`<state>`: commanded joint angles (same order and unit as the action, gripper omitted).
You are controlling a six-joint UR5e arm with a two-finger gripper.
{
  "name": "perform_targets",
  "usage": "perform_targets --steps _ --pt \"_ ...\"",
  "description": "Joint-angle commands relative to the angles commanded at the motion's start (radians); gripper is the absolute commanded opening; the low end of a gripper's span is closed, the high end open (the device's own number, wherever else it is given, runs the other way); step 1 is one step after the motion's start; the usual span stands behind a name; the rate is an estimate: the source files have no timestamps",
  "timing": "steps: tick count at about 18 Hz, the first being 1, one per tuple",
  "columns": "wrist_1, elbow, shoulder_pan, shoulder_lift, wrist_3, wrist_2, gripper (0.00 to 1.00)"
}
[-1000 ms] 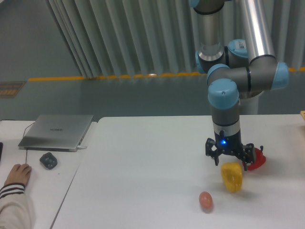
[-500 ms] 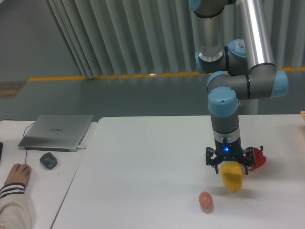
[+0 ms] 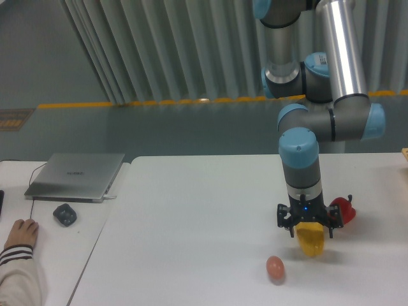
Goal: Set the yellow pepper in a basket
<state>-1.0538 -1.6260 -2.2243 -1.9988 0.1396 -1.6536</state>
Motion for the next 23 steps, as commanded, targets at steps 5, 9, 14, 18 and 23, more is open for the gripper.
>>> perform_targets --steps 5,9,14,18,23 --pt "0.000 0.009 0.002 0.002 0.003 0.005 0.35" --pt "0.000 0.014 0.000 0.014 0.006 0.006 0.27" --pt "-0.003 0.029 -0.009 0.073 0.052 0.015 0.26" --pt "-0.015 0.025 -0.078 0.135 0.182 0.034 0.26" --pt "-0.054 0.017 -0.201 0.218 0.428 0.067 0.26"
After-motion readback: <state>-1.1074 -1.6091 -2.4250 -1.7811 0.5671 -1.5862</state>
